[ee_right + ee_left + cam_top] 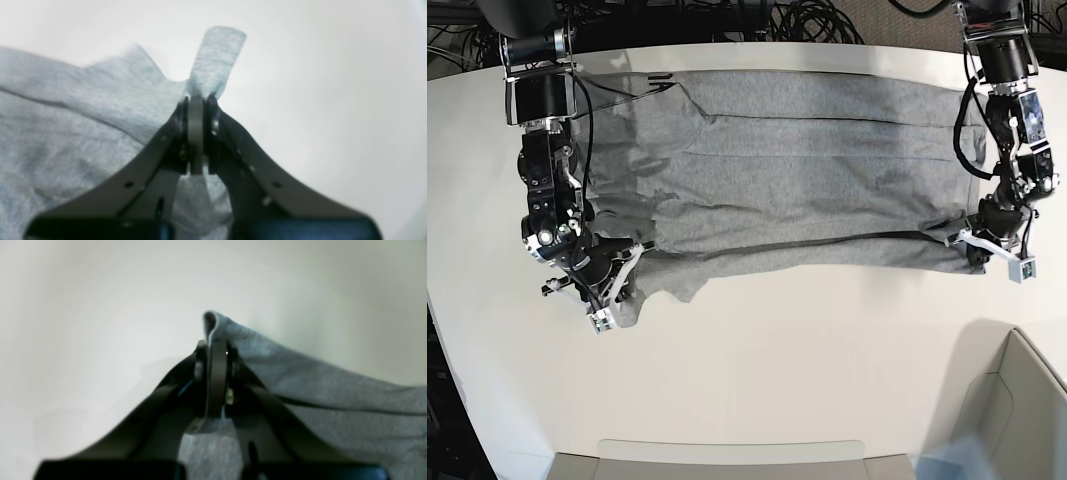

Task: Fold the T-shirt properly
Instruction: 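Lift the hem with both grippers and fold it toward the shoulder edge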

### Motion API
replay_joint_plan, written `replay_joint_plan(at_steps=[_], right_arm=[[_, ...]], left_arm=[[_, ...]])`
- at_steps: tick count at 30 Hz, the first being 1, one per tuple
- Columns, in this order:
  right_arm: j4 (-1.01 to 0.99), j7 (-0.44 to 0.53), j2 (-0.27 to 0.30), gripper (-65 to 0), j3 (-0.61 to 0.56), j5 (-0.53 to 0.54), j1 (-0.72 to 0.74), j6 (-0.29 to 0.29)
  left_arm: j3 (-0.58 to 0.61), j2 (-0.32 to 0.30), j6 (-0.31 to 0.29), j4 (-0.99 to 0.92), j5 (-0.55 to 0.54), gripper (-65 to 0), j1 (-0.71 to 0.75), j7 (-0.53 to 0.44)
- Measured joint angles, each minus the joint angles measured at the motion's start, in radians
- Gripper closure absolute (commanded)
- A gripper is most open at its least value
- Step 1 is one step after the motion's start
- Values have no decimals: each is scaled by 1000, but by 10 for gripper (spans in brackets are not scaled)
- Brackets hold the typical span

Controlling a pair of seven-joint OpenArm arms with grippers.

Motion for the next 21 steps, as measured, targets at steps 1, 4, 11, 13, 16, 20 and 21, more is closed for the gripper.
replay_joint_plan(at_steps=[1, 4, 11, 13, 16, 20, 21], right_arm=[[10, 0, 3, 0, 11, -3, -6, -1], [59, -57, 18, 0, 24, -2, -27, -1], [199, -108, 10, 0, 90, -4, -135, -1], [243, -111, 13, 0, 107, -4, -178, 0], [303, -116, 11, 0, 125, 2, -238, 0], [364, -117, 9, 0, 159, 1, -295, 0], [379, -118, 9, 0, 171, 0, -311, 0]], left_arm=[[-13, -3, 3, 16, 2, 0, 10, 20], [-47, -2, 2, 68, 6, 0, 31, 67], [-80, -2, -2, 150, 1, 0, 103, 121], [-80, 1, 2, 149, 5, 0, 122, 130], [-80, 0, -2, 150, 4, 0, 147, 130], [-80, 0, 1, 188, 5, 0, 192, 130], [-80, 0, 1, 210, 5, 0, 205, 130]])
